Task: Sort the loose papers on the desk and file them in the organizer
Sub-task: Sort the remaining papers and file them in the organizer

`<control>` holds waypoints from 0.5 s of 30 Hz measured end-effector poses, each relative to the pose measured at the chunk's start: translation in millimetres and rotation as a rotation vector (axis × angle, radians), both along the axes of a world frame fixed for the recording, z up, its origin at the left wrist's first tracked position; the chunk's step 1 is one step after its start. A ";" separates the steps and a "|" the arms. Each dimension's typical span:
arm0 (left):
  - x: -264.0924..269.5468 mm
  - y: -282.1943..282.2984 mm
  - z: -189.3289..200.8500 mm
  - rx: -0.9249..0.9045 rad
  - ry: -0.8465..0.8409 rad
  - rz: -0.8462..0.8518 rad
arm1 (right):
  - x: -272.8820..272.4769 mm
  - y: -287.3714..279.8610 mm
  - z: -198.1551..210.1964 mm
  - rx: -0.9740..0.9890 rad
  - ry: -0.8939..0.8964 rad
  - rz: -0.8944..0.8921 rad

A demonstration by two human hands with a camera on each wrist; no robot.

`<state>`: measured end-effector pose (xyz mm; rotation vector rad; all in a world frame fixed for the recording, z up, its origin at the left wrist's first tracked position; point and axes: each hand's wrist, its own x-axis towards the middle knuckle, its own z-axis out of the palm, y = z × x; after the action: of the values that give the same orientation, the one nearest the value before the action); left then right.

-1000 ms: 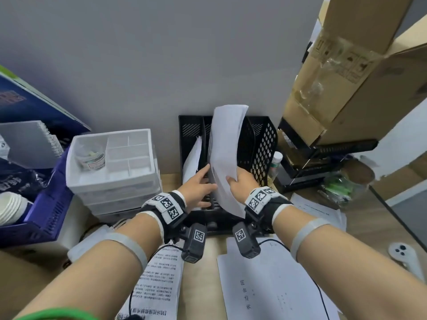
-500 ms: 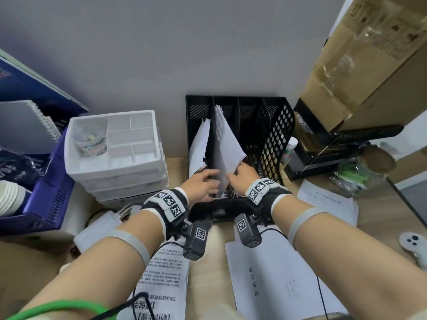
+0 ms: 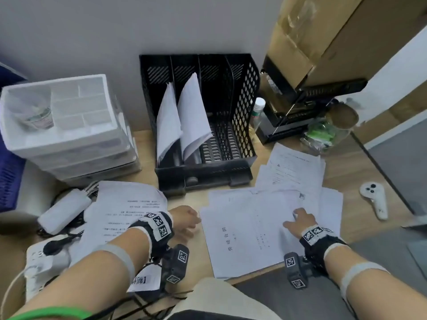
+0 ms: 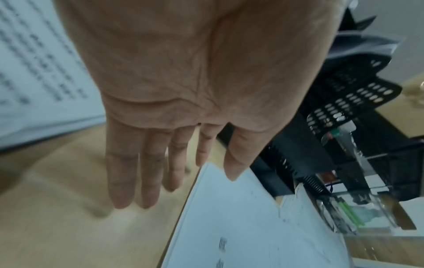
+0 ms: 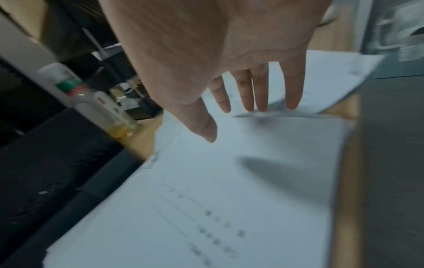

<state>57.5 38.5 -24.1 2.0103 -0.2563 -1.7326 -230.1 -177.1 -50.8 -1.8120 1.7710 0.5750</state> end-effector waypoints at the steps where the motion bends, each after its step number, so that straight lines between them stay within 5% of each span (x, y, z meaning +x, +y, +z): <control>1: -8.6 2.3 -1.4 0.021 0.013 0.016 | -12.9 3.7 -8.6 0.031 0.016 0.003; 6: -53.7 4.5 -21.1 0.027 -0.009 0.165 | -44.9 22.4 -21.6 0.008 0.030 -0.030; 15: -90.8 21.6 -28.6 -0.069 -0.087 0.331 | -70.4 43.2 -23.2 -0.052 -0.270 -0.063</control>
<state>-33.2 60.0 -52.8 1.9527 -0.0085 -1.4157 -300.4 -133.9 -74.0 -1.7676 1.6643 0.2476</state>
